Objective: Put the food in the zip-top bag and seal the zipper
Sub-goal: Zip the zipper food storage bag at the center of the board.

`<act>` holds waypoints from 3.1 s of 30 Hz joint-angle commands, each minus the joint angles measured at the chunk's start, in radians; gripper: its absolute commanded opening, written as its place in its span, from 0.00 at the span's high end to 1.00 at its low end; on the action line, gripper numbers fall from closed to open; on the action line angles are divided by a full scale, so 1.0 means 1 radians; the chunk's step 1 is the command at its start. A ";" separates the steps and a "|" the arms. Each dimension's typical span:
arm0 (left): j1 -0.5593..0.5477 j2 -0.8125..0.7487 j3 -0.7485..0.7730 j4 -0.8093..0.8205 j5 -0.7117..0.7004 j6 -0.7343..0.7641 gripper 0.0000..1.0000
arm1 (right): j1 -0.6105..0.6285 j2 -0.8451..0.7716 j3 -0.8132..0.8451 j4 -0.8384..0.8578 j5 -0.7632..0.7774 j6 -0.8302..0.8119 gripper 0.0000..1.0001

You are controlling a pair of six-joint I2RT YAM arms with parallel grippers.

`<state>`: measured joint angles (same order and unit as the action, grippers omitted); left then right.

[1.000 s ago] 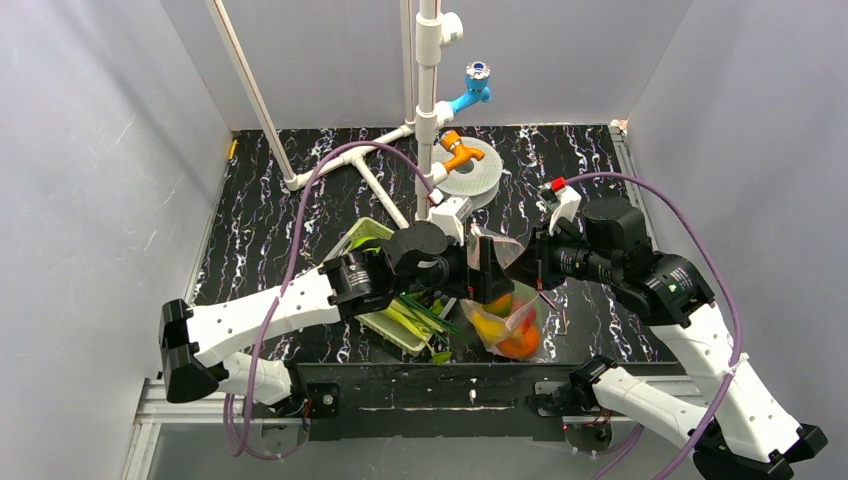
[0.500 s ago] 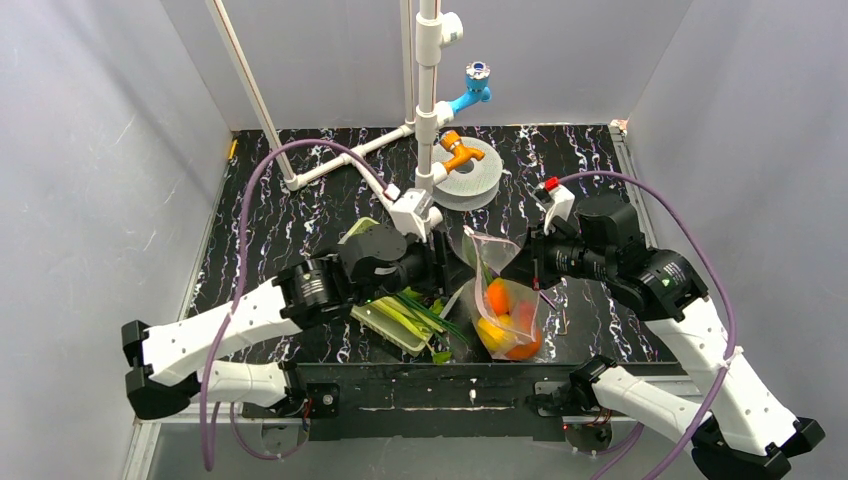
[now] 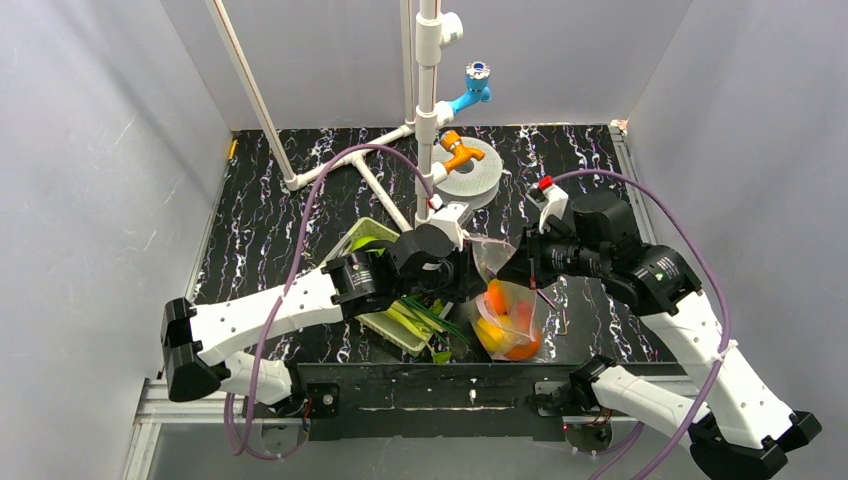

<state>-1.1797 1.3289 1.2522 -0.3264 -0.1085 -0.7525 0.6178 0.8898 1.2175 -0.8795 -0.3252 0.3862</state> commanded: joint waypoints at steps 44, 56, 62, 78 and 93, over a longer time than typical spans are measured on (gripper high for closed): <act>0.621 -0.154 -0.457 1.074 1.145 0.398 0.07 | 0.014 0.040 0.071 0.002 -0.201 -0.120 0.99; 0.625 0.016 -0.450 1.375 1.258 0.124 0.18 | 0.014 0.058 0.082 -0.001 -0.310 -0.150 0.99; 0.615 0.097 -0.452 1.572 1.262 -0.044 0.23 | 0.014 0.077 0.093 -0.021 -0.324 -0.162 0.99; 0.603 0.168 -0.409 1.698 1.325 -0.175 0.96 | 0.016 0.115 0.170 -0.041 -0.186 -0.153 0.90; 0.605 0.049 -0.415 1.366 1.140 -0.010 1.00 | 0.223 0.244 0.430 -0.170 0.179 -0.236 0.12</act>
<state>-0.5716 1.4601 0.8124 1.1404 1.1027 -0.8497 0.7429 1.1011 1.5578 -1.0271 -0.3275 0.2108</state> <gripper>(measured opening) 0.076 0.805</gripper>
